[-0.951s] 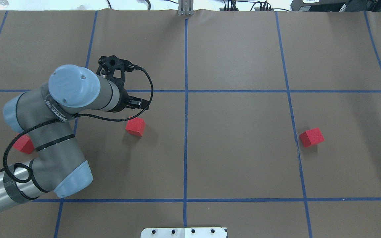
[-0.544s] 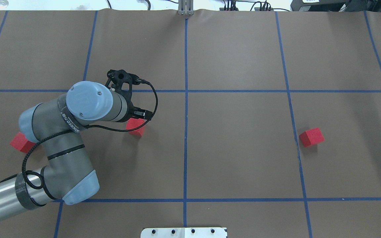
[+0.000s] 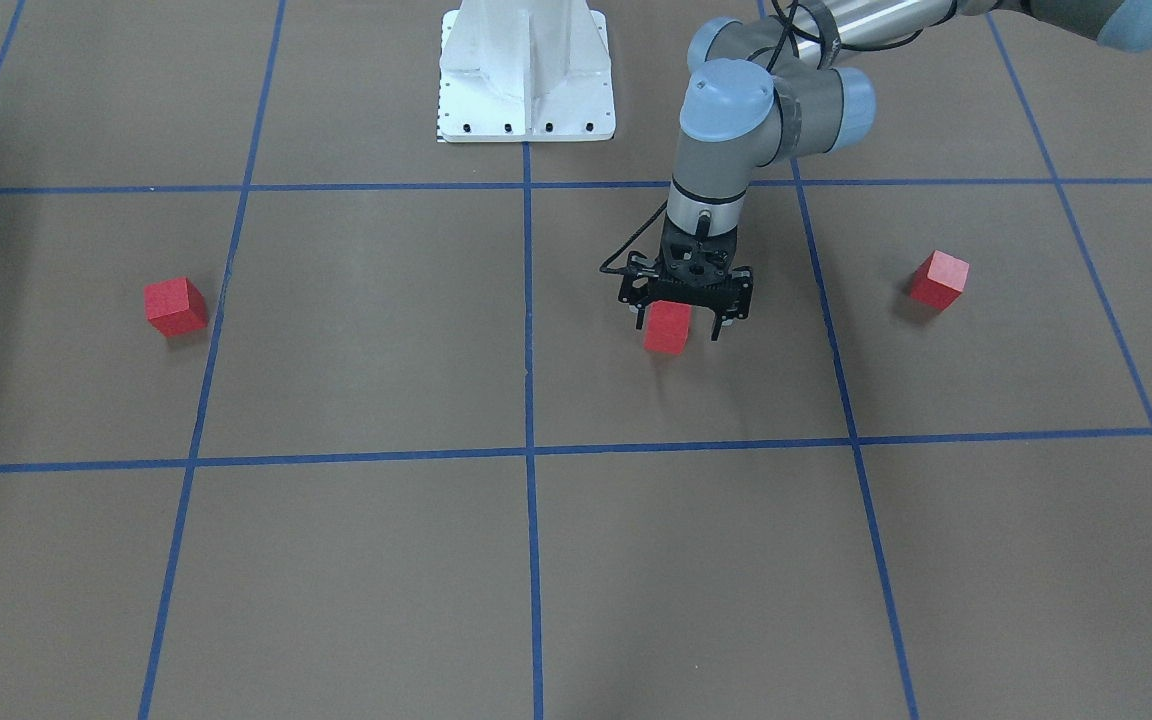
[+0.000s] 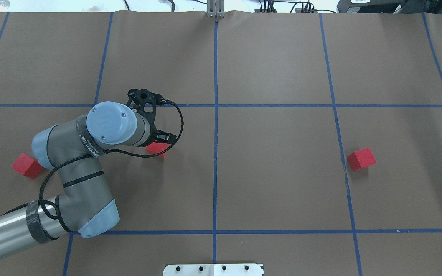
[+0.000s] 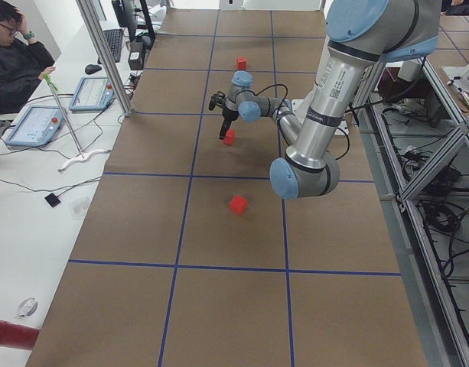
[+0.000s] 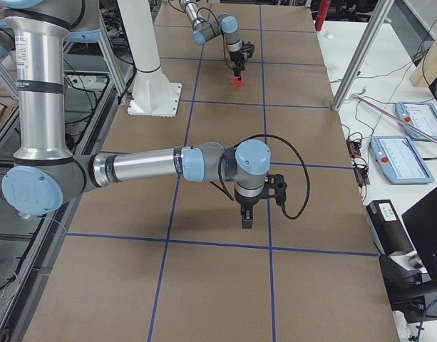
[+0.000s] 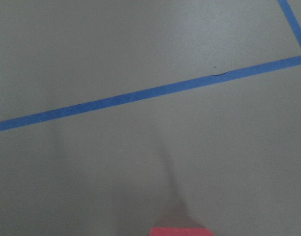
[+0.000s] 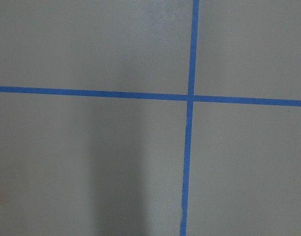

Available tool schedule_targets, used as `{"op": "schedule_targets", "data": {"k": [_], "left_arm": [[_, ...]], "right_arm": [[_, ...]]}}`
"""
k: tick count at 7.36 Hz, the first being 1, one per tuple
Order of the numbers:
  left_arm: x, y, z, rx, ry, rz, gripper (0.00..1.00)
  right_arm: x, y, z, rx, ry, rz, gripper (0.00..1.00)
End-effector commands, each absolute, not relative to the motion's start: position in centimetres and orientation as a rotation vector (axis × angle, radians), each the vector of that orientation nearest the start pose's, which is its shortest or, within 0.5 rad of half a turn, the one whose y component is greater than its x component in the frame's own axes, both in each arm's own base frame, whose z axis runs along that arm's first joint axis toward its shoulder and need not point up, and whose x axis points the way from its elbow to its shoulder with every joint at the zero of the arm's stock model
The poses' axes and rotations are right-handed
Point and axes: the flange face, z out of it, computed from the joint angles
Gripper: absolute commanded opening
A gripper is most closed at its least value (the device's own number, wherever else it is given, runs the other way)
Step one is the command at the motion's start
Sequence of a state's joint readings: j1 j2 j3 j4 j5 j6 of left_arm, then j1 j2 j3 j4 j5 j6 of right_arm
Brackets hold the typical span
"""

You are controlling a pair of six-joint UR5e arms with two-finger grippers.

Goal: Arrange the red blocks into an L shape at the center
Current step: 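Reach the left gripper down and grasp the central red cube, then carry the red cube with the left gripper toward the table center and release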

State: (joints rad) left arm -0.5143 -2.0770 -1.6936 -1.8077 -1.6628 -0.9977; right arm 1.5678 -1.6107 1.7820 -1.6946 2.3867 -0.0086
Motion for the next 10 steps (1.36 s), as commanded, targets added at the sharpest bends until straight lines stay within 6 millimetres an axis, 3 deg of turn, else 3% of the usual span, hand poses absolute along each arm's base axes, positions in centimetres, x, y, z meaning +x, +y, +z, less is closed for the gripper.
{"op": "schedule_targets", "data": {"k": [1,2,3,4,5,7,8,9,10], "left_arm": [[53.4,-42.2,29.9,0.365,0.806,0.112,1.00],[53.6,-41.9,30.1,0.360,0.803,0.115,1.00],[53.7,-42.0,30.3,0.359,0.800,0.115,0.90],[53.5,-42.0,30.0,0.363,0.803,0.109,0.51],[53.2,-42.0,29.6,0.363,0.807,0.106,0.01],[52.9,-42.4,27.3,0.333,0.823,0.035,0.00],[53.4,-43.7,23.5,0.336,0.820,0.011,0.00],[55.0,-45.9,20.6,0.329,0.819,-0.029,0.00],[57.2,-49.4,17.4,0.331,0.815,-0.071,0.00]], "right_arm": [[5.9,-47.3,58.8,0.039,-0.814,-0.029,0.99],[5.9,-47.3,58.9,0.039,-0.814,-0.029,0.99],[5.9,-47.3,58.8,0.041,-0.814,-0.029,0.99],[5.9,-47.4,58.7,0.041,-0.814,-0.027,0.99],[5.9,-47.6,58.5,0.047,-0.814,-0.032,0.99],[5.9,-47.7,58.3,0.051,-0.814,-0.034,0.99],[5.9,-47.7,58.3,0.051,-0.814,-0.034,0.99],[5.9,-47.5,58.4,0.046,-0.823,-0.028,0.99],[5.9,-47.3,58.7,0.041,-0.824,-0.027,0.99]]}}
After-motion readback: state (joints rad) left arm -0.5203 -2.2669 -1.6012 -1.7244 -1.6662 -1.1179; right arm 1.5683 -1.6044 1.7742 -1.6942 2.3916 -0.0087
